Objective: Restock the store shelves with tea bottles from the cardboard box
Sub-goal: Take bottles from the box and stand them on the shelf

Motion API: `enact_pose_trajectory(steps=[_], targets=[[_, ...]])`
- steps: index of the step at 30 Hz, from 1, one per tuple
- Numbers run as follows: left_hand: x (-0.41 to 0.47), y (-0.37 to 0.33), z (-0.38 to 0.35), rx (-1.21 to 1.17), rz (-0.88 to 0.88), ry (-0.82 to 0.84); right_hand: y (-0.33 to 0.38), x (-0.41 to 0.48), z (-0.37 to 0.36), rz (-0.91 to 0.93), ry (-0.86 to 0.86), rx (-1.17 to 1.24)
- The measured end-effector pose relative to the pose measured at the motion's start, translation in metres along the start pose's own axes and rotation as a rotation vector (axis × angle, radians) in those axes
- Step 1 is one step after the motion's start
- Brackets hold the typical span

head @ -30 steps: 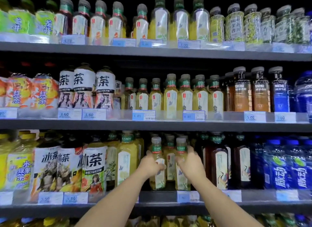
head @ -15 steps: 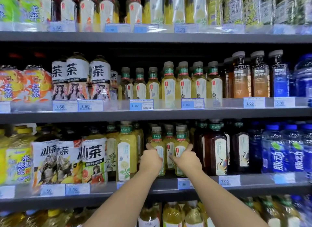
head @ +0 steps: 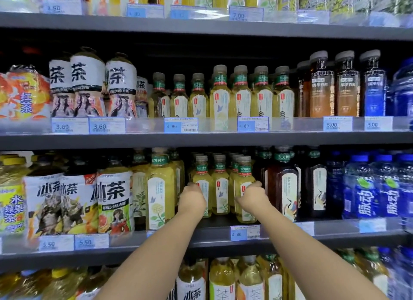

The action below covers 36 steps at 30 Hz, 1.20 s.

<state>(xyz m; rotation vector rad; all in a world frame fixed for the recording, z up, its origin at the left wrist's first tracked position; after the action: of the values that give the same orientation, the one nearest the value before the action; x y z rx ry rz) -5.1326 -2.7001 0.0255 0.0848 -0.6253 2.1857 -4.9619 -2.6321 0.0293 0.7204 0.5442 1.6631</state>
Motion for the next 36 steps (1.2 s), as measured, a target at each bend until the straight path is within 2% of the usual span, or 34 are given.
enact_pose_trajectory(steps=[8, 14, 19, 25, 29, 36], targets=[[0.002, -0.001, 0.0, 0.09, -0.035, 0.053, -0.012, 0.0, 0.001, 0.054, 0.0, 0.021], [-0.044, 0.001, 0.014, 0.014, -0.206, -0.086, -0.01, -0.039, 0.01, 0.019, 0.007, 0.01], [-0.107, 0.003, 0.032, 0.011, -0.356, -0.18, -0.004, -0.1, 0.026, 0.218, -0.09, -0.123], [-0.187, 0.02, 0.031, -0.006, -0.457, -0.199, -0.026, -0.171, 0.024, 0.345, -0.116, -0.097], [-0.243, 0.05, -0.002, -0.064, -0.509, -0.243, -0.074, -0.217, -0.011, 0.448, -0.127, -0.094], [-0.334, 0.148, -0.144, -0.017, -0.488, -0.058, -0.207, -0.296, -0.133, 0.451, 0.021, -0.112]])
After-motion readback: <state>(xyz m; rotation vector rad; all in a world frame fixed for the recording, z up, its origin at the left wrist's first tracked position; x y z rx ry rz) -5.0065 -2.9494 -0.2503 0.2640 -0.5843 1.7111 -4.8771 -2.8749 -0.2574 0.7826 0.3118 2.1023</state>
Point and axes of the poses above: each hand's wrist, its own x-axis towards the middle knuckle, its own z-axis out of the back of the hand, y = z × x, the point moved 2 cm from there along x, towards the middle knuckle
